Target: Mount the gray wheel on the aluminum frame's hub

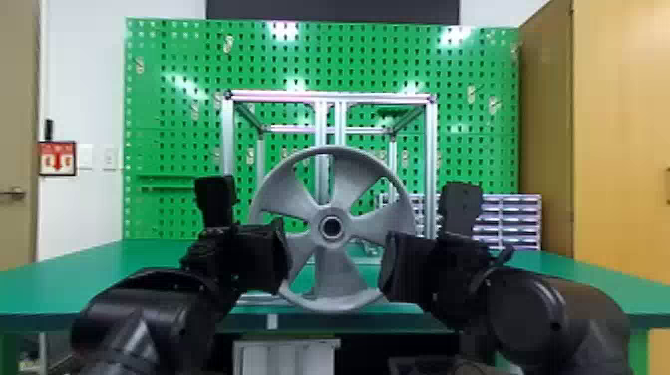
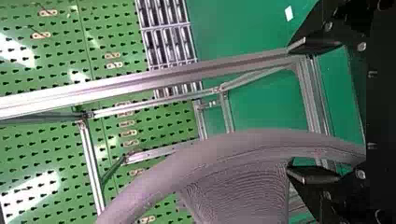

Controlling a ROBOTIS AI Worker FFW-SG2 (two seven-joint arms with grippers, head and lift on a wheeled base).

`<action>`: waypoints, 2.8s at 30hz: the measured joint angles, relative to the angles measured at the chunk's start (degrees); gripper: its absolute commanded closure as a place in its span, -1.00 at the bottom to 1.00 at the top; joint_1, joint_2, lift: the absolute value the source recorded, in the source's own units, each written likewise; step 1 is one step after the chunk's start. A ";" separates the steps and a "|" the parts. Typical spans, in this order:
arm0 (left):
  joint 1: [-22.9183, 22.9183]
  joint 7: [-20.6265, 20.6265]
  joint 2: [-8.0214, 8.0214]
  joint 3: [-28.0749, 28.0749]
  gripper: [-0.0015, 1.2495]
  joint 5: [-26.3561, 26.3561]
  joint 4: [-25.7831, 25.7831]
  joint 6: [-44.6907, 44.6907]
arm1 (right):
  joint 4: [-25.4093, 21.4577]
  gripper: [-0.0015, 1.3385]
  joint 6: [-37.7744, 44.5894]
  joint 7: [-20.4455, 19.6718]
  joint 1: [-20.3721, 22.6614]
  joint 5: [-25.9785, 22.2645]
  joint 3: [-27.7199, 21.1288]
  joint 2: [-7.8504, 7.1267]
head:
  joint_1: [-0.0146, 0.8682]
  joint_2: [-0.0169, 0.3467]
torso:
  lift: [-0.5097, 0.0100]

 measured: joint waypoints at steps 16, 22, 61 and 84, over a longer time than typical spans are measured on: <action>0.18 -0.83 0.00 0.02 -0.85 0.15 -0.10 -0.26 | -0.10 -1.00 -0.64 0.57 0.43 -0.18 -0.25 0.01 | -0.98 -0.87 | -0.96; 0.47 -0.83 0.00 0.02 -0.85 0.22 -0.48 -0.31 | -0.19 -1.00 -0.80 0.68 0.58 -0.18 -0.33 0.01 | -0.98 -0.87 | -0.96; 14.27 -0.01 3.51 3.52 -0.85 0.46 -24.53 7.31 | -17.74 -1.00 1.03 0.68 11.01 -5.10 -1.60 -0.46 | -0.98 -0.87 | -0.96; 30.30 -1.90 8.16 5.96 -0.84 0.01 -36.32 6.51 | -26.31 -1.00 -9.93 9.95 28.86 1.49 -1.94 -4.13 | -0.98 -0.87 | -0.96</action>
